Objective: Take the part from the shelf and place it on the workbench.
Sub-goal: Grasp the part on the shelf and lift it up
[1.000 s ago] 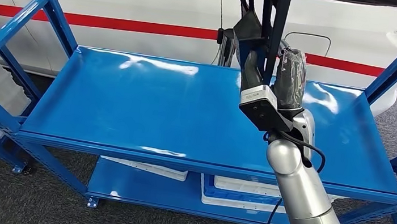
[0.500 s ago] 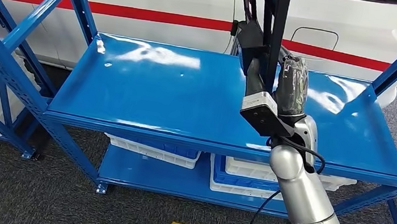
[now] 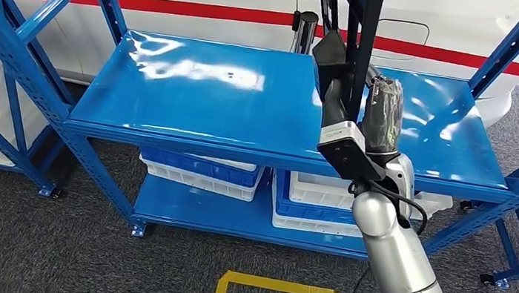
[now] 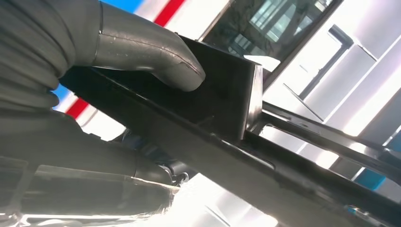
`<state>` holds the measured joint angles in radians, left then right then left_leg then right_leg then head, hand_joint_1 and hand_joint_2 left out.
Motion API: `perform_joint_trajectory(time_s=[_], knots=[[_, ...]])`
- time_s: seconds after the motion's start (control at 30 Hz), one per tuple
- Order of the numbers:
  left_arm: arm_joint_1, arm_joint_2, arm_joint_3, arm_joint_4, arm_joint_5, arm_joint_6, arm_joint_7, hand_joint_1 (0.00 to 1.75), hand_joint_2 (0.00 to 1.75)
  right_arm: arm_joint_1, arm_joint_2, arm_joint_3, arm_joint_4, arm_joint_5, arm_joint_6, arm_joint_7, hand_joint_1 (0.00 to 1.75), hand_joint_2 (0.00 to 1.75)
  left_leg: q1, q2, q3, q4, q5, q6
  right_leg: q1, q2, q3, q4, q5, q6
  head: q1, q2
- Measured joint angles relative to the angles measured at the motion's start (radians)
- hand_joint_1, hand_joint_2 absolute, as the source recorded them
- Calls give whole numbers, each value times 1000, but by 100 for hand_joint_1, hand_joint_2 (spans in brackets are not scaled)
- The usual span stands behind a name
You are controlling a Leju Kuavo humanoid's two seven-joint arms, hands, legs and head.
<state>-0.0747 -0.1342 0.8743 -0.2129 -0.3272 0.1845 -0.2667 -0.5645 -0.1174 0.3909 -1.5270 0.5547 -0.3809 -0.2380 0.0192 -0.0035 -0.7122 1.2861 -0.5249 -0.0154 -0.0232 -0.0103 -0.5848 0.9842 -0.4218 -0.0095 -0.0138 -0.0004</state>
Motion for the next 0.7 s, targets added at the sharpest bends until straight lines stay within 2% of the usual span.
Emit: perform_joint_trajectory(time_s=[0.03, 0.1, 0.13, 0.17, 0.23, 0.27, 0.3, 0.33, 0.37, 0.4, 0.43, 0.47, 0.5, 0.53, 0.57, 0.6, 0.63, 0.67, 0.7], knots=[[0, 1, 0, 0, 0, -1, 0, 0, 175, 2, 0, -2, 0, 0, 0, 0, 175, 175, 4, 0, 48, -53, 24, -2, -1, 0, -12, 3, 8, 5, 0, 0], [-3, 2, 0, 0, -1, -1, 0, 0, 175, 2, 0, -8, 0, 0, -3, 0, 175, 175, 6, -2, 154, -195, 31, -1, 0, 0, -29, 11, 21, 19, 0, 0], [-4, 2, 0, 0, -2, 0, 0, 0, 175, 2, 0, -11, 0, -2, -6, -3, 175, 175, 5, -3, 187, -245, 24, 3, 2, -1, -34, 14, 27, 26, 2, 0], [-5, 3, 0, 0, -3, 2, 1, 0, 175, 2, 0, -13, 1, -6, -10, -9, 175, 175, 1, -5, 200, -270, 16, 10, 4, -1, -36, 14, 34, 34, 3, 0], [-6, 4, 0, 0, -3, 6, 3, 0, 175, 2, 3, -16, 7, -18, -18, -29, 175, 175, -5, -4, 189, -277, 29, 32, 6, -2, -40, 12, 47, 50, 6, 0], [-6, 5, 0, 0, -1, 6, 4, 0, 175, 2, 5, -17, 13, -23, -21, -40, 175, 175, -8, -2, 181, -279, 40, 46, 6, -1, -49, 19, 40, 53, 7, 0], [-7, 5, 0, 0, 0, 5, 5, 0, 175, 1, 7, -18, 21, -27, -22, -50, 175, 175, -9, 0, 168, -282, 54, 59, 5, 0, -66, 43, 15, 50, 9, 0], [-8, 6, 0, 0, 3, 5, 6, 0, 175, -1, 10, -19, 30, -30, -23, -57, 175, 175, -9, 2, 153, -284, 68, 70, 5, 1, -88, 89, -25, 44, 9, 0], [-9, 7, 0, 0, 6, 5, 6, 0, 175, -3, 13, -19, 40, -32, -23, -63, 175, 175, -11, 3, 136, -284, 82, 76, 4, 3, -112, 155, -73, 36, 10, 0], [-9, 7, 0, 0, 8, 5, 6, 0, 175, -5, 17, -19, 49, -33, -23, -67, 175, 175, -12, 3, 118, -284, 95, 79, 4, 3, -133, 227, -115, 34, 11, 0], [-9, 7, 0, 0, 10, 5, 6, 0, 175, -8, 21, -19, 59, -34, -23, -69, 175, 175, -14, 3, 101, -283, 109, 80, 4, 4, -143, 289, -138, 37, 11, 0], [-9, 8, 0, 0, 12, 5, 6, 0, 175, -10, 24, -19, 69, -35, -23, -71, 175, 175, -15, 3, 83, -282, 123, 79, 4, 4, -139, 325, -141, 45, 11, 0], [-9, 7, 0, 0, 12, 5, 6, 0, 175, -12, 29, -19, 77, -36, -23, -73, 175, 175, -17, 2, 65, -282, 137, 78, 6, 5, -115, 323, -127, 53, 11, 0], [-9, 7, 0, 0, 13, 4, 6, 0, 175, -16, 33, -19, 86, -37, -23, -75, 175, 175, -19, 1, 48, -282, 151, 77, 8, 5, -72, 284, -106, 58, 11, 0], [-9, 6, 1, 0, 13, 4, 6, 0, 175, -22, 37, -19, 92, -38, -24, -77, 175, 175, -21, 1, 35, -281, 164, 74, 12, 6, -14, 215, -94, 55, 11, 0], [-10, 5, 1, 0, 14, 4, 6, 0, 175, -30, 42, -19, 98, -39, -24, -80, 175, 175, -23, 0, 24, -280, 177, 70, 17, 6, 49, 129, -99, 47, 11, 0], [-10, 3, 1, 0, 14, 3, 6, 0, 175, -37, 46, -19, 102, -39, -24, -82, 175, 175, -24, 0, 18, -281, 188, 65, 22, 6, 94, 61, -109, 37, 10, 0], [-10, 2, 1, 0, 14, 3, 6, 0, 175, -44, 51, -19, 106, -40, -25, -84, 175, 175, -24, 1, 15, -283, 198, 60, 27, 6, 120, 14, -120, 29, 9, 0], [-10, 2, 2, 0, 14, 3, 6, 0, 175, -50, 54, -19, 111, -41, -26, -85, 175, 175, -25, 2, 14, -286, 209, 54, 32, 6, 127, -7, -125, 24, 8, 0]])
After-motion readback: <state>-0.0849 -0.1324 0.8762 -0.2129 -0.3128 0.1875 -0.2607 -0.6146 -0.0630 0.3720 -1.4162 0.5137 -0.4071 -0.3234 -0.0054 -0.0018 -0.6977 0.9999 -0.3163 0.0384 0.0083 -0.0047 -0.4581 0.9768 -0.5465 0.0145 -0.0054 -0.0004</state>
